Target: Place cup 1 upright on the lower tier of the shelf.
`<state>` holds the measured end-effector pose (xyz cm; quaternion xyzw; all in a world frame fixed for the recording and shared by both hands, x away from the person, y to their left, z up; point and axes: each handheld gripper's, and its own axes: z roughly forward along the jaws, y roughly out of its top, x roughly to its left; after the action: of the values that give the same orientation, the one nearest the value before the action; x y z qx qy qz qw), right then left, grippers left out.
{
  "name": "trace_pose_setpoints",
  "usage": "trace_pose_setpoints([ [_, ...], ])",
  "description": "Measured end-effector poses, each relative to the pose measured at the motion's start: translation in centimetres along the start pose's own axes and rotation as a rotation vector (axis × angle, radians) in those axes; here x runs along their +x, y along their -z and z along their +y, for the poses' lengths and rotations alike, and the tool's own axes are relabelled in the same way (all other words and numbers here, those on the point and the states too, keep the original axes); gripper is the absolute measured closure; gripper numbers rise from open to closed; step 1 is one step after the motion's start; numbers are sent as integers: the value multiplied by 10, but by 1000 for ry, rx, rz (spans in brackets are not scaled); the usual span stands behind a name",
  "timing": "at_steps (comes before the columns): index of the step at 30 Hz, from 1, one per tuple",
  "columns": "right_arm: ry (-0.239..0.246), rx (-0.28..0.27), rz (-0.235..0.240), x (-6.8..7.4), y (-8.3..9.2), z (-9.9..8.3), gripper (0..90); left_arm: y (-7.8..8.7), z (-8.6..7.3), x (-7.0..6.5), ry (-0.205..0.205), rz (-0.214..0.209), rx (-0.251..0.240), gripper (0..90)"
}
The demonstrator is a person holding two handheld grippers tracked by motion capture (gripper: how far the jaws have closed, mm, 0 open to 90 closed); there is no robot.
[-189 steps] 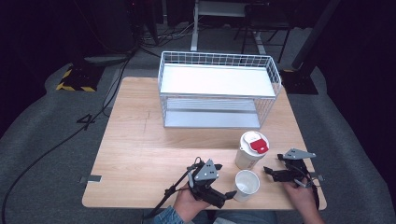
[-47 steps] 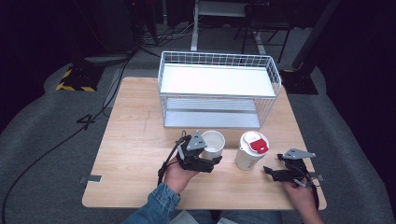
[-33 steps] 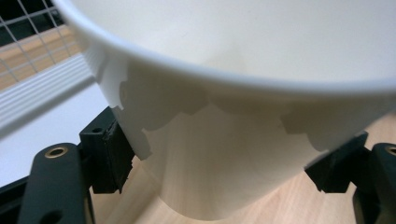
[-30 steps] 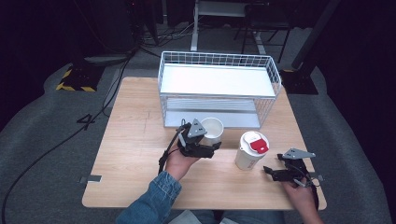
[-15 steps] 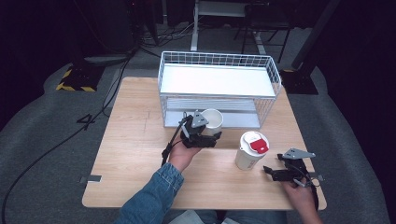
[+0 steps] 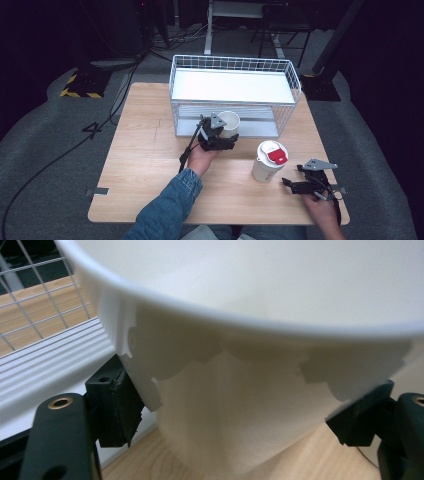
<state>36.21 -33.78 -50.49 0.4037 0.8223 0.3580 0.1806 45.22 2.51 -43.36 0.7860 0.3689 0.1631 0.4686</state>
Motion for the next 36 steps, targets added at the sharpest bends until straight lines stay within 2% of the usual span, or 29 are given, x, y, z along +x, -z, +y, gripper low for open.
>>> trace_pose_setpoints([
  [6,0,1,0,0,0,0,136,-10,-2,8,24,41,-3,227],
  [12,1,1,0,0,0,0,136,-16,1,16,28,77,-6,227],
  [17,1,1,0,0,0,0,136,-23,3,17,29,89,-15,227],
  [25,3,2,-4,0,0,0,140,-39,2,18,24,109,4,227],
  [32,1,2,-5,1,1,0,140,-51,3,21,61,159,-8,227],
  [36,1,2,-5,1,1,0,141,-58,4,24,76,169,-7,227],
])
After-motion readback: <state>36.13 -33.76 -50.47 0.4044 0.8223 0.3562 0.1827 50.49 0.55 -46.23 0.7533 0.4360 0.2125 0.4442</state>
